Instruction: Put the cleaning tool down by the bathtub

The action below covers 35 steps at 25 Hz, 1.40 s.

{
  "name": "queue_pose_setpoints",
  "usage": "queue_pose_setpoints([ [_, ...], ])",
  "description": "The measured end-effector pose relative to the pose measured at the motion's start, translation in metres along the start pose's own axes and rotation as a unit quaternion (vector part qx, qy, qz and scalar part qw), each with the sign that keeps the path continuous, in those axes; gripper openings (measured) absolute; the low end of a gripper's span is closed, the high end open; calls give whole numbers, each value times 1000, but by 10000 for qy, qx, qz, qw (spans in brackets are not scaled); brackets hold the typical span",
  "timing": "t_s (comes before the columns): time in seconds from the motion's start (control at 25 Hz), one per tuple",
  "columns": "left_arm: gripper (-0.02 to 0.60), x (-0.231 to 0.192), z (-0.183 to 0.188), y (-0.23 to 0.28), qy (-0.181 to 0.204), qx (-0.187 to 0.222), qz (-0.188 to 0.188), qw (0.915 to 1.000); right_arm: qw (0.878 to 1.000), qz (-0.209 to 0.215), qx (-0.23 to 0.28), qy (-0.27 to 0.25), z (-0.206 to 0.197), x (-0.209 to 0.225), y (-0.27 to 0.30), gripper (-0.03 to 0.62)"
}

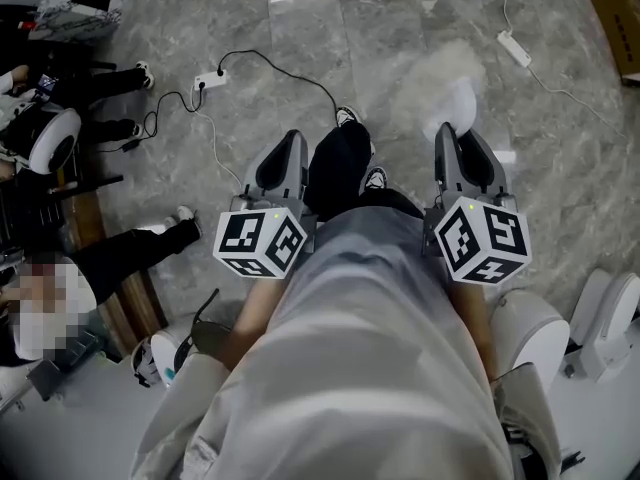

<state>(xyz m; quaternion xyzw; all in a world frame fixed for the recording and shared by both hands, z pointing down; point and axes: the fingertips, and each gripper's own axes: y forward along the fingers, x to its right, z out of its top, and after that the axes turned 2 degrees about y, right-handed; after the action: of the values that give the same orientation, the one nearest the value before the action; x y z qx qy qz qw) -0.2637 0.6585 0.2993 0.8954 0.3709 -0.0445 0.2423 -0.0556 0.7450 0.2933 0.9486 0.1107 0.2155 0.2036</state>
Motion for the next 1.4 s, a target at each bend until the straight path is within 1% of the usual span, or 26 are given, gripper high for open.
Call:
queue_pose_setpoints([
  [0.12, 9, -4, 8, 18, -86, 6, -21, 10000, 10000, 32, 14, -59, 13, 1, 14, 87],
  [0.32, 9, -13, 23, 48, -44, -19, -67, 10000, 10000, 18, 9, -76, 30, 4, 46, 87],
  [0.4, 9, -25, 29, 61, -89, -47, -37, 9999, 9999, 17, -42, -115, 36, 0, 64, 87],
  [0.52, 9, -46, 39, 82, -267, -84, 6, 9996, 9996, 61, -163, -203, 45, -9, 91, 87],
  [0.64, 9, -70, 48, 106, -433, -121, 88, 9990, 9988, 139, -269, -397, 53, -19, 124, 87],
  [0.76, 9, -96, 55, 130, -496, -208, 157, 9984, 9967, 280, -497, -573, 52, -33, 164, 87],
  [0.92, 9, -121, 72, 149, -449, -487, 24, 9978, 9936, 372, -840, -665, 55, -58, 205, 87],
  [1.04, 9, -140, 85, 164, -422, -606, -106, 9972, 9919, 441, -967, -701, 60, -75, 233, 87],
  [1.2, 9, -165, 103, 185, -406, -612, -218, 9971, 9907, 482, -1058, -700, 66, -92, 267, 87],
  [1.4, 9, -190, 131, 207, -321, -530, -375, 9974, 9911, 439, -1041, -703, 83, -107, 300, 87],
])
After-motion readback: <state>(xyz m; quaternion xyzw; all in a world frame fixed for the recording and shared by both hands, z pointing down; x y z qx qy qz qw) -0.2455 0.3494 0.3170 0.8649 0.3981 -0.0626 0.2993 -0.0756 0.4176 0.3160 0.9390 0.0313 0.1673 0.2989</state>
